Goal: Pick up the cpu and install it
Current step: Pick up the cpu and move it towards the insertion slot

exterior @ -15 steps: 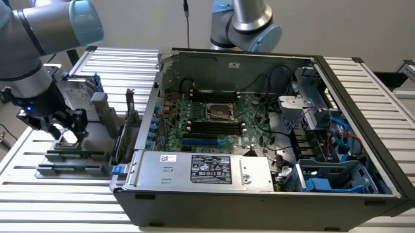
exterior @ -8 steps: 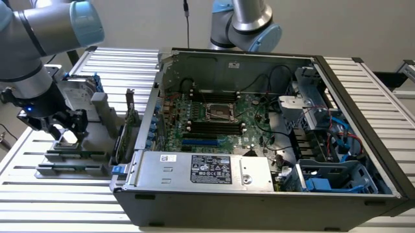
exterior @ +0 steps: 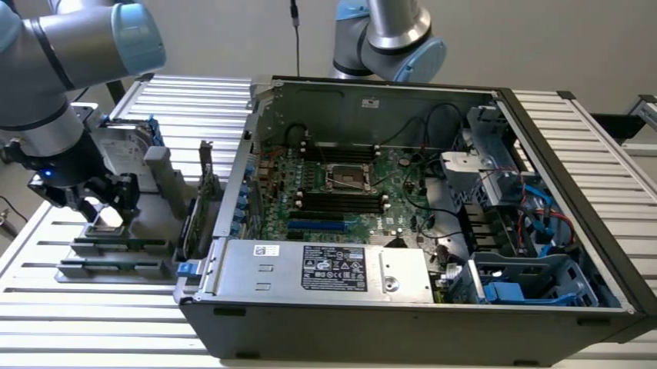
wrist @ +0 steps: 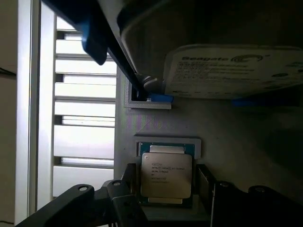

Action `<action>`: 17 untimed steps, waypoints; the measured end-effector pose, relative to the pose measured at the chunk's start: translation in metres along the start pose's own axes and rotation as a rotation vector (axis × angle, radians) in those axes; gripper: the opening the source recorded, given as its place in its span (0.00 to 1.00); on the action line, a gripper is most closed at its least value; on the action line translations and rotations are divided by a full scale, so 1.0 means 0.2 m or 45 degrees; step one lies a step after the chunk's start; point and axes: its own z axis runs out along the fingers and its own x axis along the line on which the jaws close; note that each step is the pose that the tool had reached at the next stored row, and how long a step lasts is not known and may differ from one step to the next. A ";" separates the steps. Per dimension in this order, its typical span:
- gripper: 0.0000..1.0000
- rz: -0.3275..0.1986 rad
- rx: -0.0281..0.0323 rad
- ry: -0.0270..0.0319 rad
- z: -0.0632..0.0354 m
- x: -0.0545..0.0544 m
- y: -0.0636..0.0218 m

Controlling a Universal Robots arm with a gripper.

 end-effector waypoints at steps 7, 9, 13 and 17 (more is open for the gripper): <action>0.62 -0.005 0.0001 0.0011 0.005 0.00 0.009; 0.62 -0.006 0.0003 0.0017 0.007 0.00 0.010; 0.62 -0.008 0.0002 0.0050 0.010 0.00 0.011; 0.62 -0.010 0.0000 0.0081 0.012 0.00 0.011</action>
